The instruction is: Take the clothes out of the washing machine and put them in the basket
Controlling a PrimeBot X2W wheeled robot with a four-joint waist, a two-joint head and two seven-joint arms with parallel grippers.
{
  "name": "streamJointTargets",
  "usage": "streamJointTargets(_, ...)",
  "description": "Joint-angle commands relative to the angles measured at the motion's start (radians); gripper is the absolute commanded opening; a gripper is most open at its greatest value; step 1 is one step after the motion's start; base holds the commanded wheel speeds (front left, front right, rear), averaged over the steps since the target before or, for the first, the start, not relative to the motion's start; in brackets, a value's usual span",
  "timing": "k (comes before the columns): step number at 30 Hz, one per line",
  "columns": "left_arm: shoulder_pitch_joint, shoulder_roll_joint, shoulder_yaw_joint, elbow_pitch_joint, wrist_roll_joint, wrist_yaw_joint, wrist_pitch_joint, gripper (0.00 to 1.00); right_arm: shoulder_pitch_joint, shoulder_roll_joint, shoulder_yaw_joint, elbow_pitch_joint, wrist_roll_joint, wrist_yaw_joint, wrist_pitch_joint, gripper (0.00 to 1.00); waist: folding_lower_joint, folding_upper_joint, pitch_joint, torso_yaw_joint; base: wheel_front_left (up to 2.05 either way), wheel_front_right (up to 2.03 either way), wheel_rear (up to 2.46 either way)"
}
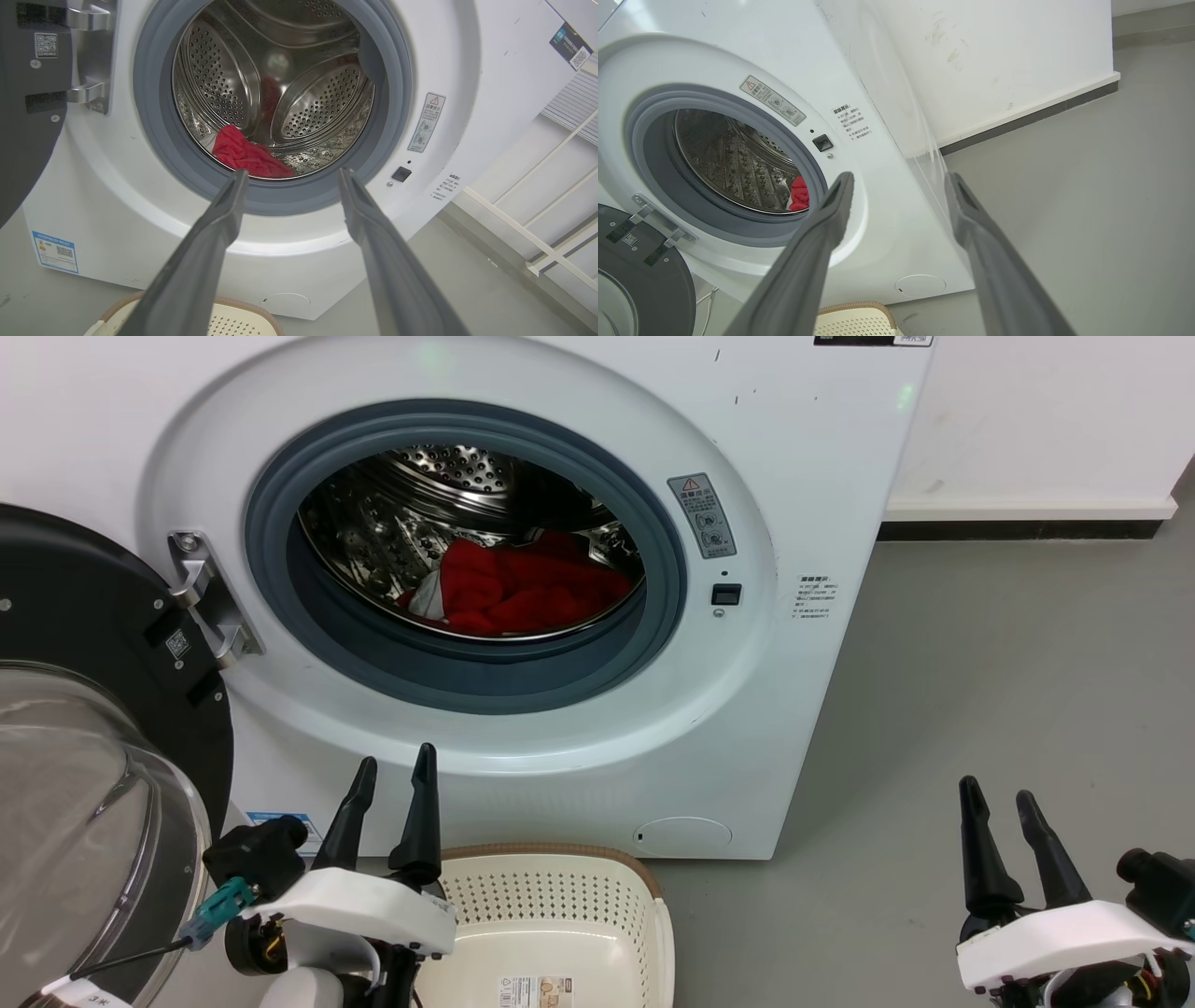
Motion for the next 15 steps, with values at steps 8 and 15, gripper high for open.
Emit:
streamJointTargets(8, -0.025, 0.002, -0.017, -0.005, 0.112, 0.01, -0.028, 1.0, -0.007, -0.001, -0.001, -0.012, -0.125, 0.002, -0.018, 1.0, 0.0, 0.0, 0.005, 0.004, 0.0, 0.0, 0.0)
streamJointTargets(15, -0.024, 0.002, -0.018, -0.001, 0.184, 0.018, -0.045, 1.0, -0.007, -0.001, 0.001, -0.019, -0.205, 0.002, -0.028, 1.0, 0.0, 0.0, 0.007, 0.005, 0.0, 0.0, 0.0)
